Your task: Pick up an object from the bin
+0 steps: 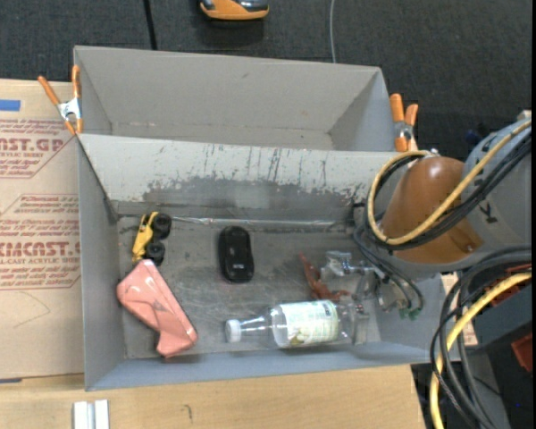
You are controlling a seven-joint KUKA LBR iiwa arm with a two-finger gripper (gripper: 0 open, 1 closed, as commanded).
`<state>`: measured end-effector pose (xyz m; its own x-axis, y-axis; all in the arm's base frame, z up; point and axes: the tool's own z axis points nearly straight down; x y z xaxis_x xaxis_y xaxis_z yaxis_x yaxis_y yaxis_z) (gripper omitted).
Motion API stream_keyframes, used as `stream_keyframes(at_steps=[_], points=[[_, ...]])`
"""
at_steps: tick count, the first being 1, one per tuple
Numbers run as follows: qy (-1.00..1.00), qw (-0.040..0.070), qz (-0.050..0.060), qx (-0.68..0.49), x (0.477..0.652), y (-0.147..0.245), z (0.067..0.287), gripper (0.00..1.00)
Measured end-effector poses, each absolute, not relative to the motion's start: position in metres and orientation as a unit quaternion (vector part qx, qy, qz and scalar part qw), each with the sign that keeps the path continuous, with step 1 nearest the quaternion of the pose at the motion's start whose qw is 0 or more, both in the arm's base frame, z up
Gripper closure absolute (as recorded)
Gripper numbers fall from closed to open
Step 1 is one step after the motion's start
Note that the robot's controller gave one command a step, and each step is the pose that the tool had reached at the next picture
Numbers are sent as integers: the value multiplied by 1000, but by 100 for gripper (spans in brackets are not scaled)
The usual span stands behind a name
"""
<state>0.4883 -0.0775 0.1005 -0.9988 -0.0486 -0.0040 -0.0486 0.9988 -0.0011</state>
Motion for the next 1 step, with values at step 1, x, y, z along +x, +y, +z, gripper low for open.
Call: stream_keyframes(at_steps=[1], points=[[994, -3, -2, -107, 483, -70, 82, 0]])
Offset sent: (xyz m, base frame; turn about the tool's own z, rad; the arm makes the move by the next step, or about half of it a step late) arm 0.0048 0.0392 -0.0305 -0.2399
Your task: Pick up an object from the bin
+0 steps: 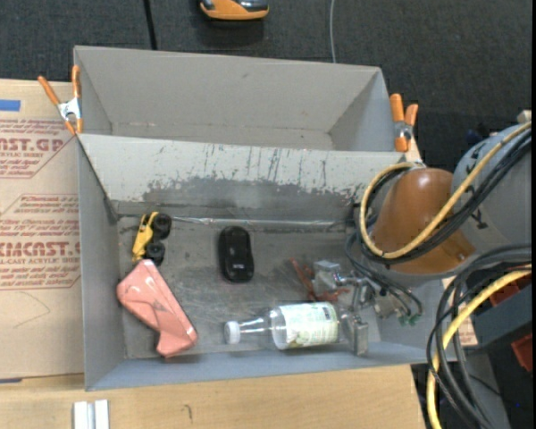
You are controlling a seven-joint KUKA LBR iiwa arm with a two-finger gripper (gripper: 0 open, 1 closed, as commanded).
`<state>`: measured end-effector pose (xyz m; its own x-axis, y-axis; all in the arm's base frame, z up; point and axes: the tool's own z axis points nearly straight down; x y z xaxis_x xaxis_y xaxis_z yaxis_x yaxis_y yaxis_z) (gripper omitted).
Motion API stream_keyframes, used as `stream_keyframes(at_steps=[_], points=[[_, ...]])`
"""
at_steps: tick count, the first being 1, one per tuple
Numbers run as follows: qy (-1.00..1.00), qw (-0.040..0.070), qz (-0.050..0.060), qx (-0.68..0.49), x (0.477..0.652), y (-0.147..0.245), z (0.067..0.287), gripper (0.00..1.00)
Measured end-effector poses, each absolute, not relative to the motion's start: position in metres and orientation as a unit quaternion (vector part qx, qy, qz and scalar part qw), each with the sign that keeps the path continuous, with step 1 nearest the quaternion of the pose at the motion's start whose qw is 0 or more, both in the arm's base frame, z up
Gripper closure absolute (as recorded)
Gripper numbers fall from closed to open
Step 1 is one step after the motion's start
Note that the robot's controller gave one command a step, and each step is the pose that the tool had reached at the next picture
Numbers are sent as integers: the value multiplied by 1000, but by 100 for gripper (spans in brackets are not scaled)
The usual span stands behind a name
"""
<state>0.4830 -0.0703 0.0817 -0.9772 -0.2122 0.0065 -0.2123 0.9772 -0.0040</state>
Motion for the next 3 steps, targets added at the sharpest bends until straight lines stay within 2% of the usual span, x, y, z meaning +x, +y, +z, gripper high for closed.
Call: stream_keyframes(at_steps=[1, 2, 3], points=[[-986, 2, 2, 167, 489, -53, 77, 0], [-984, 0, 0, 178, 494, -27, 71, 0], [-913, -9, 2, 407, 486, 3, 72, 100]])
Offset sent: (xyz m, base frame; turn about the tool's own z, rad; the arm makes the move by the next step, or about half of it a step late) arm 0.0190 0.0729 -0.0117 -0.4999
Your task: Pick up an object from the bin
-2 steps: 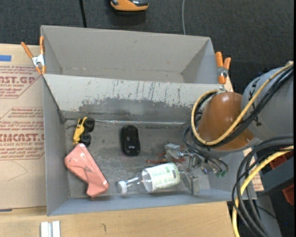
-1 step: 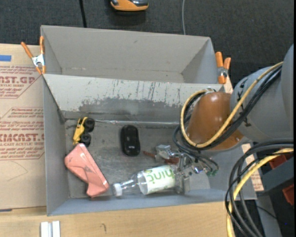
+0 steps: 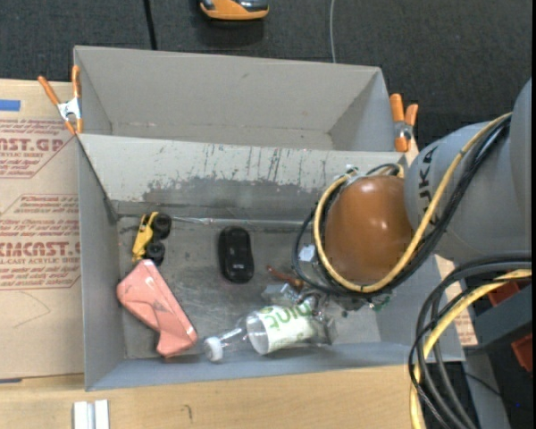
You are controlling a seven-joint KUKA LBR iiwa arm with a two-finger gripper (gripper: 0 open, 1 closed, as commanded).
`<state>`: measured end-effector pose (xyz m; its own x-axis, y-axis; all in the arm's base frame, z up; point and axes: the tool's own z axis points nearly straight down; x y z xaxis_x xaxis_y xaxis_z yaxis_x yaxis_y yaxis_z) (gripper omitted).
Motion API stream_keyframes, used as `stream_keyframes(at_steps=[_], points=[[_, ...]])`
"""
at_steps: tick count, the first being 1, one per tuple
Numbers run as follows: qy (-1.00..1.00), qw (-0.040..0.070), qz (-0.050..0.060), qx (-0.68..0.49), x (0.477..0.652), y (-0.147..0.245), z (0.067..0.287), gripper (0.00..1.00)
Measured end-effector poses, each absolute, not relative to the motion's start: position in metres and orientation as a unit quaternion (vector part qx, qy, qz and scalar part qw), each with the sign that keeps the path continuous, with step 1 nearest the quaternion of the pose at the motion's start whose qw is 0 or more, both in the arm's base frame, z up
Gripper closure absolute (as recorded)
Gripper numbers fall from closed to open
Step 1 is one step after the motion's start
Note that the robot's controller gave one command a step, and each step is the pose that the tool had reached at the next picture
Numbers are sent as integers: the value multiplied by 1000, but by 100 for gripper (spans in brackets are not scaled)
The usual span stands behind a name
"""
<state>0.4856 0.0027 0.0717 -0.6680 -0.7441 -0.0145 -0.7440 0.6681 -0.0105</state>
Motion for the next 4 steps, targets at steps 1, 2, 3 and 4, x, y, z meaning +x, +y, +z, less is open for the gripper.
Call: stream_keyframes(at_steps=[1, 2, 3, 4], points=[[913, 9, -2, -407, 486, 3, 72, 100], [915, -1, 2, -403, 498, -17, 131, 100], [918, 1, 0, -396, 502, -23, 153, 100], [885, 1, 0, -466, 530, 10, 187, 100]])
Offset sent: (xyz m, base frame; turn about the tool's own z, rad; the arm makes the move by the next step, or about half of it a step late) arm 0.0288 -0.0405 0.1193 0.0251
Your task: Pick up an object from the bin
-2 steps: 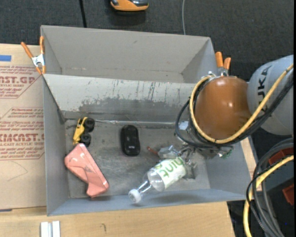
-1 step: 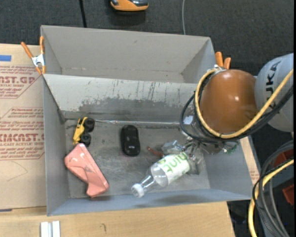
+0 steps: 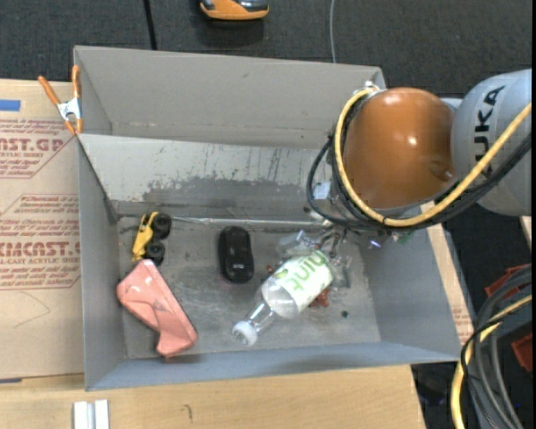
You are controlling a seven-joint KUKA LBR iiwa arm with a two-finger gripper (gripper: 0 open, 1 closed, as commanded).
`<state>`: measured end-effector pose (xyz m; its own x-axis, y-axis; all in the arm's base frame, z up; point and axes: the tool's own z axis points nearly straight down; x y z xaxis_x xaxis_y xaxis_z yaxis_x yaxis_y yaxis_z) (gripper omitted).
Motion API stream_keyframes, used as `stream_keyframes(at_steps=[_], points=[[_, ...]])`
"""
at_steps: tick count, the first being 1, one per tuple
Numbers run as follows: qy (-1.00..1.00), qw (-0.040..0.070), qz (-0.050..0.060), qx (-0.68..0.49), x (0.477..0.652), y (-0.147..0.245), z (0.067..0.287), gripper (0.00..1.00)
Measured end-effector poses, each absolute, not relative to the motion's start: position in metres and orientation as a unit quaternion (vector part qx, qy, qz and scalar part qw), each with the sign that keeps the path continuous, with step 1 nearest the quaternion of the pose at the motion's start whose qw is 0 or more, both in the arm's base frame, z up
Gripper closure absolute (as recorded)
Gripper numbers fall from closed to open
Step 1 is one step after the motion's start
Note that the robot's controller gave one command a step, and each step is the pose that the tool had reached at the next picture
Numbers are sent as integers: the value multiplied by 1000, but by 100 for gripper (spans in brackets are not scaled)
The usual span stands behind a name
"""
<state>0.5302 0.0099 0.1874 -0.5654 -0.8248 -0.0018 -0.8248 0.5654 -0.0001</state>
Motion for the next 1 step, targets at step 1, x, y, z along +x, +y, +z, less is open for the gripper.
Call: stream_keyframes(at_steps=[1], points=[[892, -2, 3, -452, 513, 2, 244, 100]])
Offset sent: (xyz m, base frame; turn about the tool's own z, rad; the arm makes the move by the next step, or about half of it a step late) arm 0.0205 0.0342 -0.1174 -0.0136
